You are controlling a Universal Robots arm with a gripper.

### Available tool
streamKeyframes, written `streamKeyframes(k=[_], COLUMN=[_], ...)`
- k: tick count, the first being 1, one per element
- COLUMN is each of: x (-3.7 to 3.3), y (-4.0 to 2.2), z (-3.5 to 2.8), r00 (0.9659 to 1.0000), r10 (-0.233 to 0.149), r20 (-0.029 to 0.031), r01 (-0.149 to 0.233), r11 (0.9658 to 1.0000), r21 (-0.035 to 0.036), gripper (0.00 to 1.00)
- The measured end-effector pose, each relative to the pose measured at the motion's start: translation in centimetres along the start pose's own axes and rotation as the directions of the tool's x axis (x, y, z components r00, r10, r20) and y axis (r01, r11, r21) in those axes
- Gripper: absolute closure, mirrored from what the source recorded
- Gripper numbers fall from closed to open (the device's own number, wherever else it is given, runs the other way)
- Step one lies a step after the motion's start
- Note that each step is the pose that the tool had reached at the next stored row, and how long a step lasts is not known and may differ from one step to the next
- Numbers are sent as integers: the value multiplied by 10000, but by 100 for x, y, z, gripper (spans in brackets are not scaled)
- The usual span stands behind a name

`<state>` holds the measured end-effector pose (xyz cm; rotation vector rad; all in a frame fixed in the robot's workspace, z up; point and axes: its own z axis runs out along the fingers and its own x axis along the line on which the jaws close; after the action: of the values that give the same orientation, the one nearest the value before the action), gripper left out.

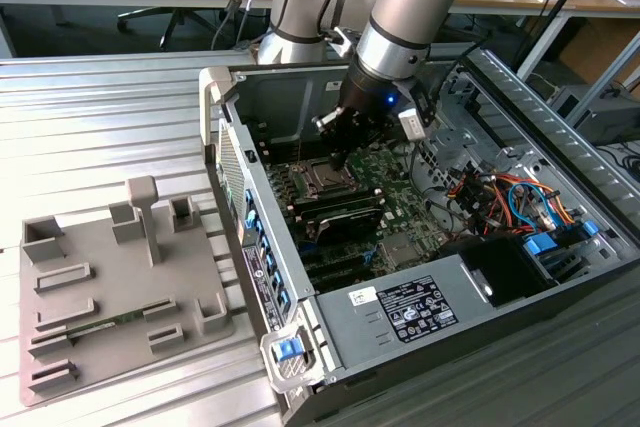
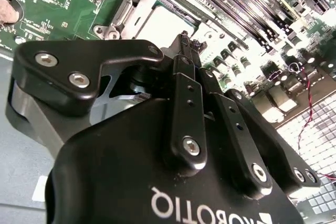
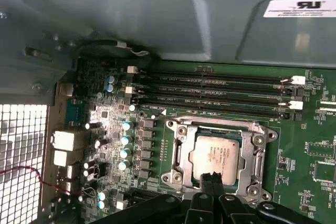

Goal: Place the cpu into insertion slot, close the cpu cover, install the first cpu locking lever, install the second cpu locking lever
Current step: 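Install the first cpu locking lever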

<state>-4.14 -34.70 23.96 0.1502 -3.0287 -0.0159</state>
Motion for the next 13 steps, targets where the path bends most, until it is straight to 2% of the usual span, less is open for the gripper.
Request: streamKeyframes(k=[7, 8, 10, 11, 12, 13], x=[0, 1, 0, -1, -1, -1], y=[0, 0, 0, 0, 0, 0], z=[0, 1, 3, 3, 4, 4], r00=[10000, 10000, 9994, 9987, 9980, 9976], r10=[-64, -61, -66, -68, -70, -71], r20=[4, 68, 332, 497, 633, 685], r01=[64, 61, 64, 66, 66, 65], r11=[10000, 10000, 10000, 10000, 10000, 9999], r21=[6, 15, 42, 58, 74, 78], gripper=[89, 89, 89, 89, 89, 89])
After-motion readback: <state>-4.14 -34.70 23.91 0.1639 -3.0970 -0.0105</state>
